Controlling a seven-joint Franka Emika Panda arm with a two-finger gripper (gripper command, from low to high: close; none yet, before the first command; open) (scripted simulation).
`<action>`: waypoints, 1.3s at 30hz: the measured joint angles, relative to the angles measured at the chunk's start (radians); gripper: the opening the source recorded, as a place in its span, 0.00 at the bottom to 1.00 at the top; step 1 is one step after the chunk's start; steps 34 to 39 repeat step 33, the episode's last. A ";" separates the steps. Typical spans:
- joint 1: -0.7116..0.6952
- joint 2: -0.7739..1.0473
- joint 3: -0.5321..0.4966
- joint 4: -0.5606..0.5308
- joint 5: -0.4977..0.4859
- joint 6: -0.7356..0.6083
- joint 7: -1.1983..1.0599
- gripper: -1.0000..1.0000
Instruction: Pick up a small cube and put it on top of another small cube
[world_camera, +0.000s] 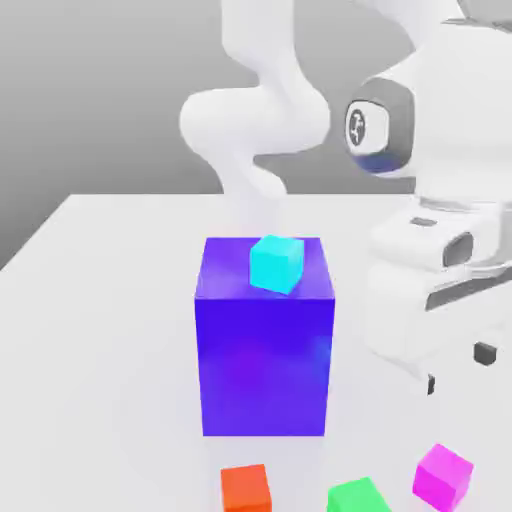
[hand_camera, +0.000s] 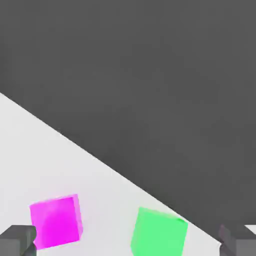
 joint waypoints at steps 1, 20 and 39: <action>0.007 0.036 0.006 -0.001 -0.006 0.012 -0.007 0.50; 0.051 0.206 0.007 0.002 -0.037 0.082 -0.025 0.00; -0.100 0.214 -0.062 0.037 0.024 0.060 -0.184 1.00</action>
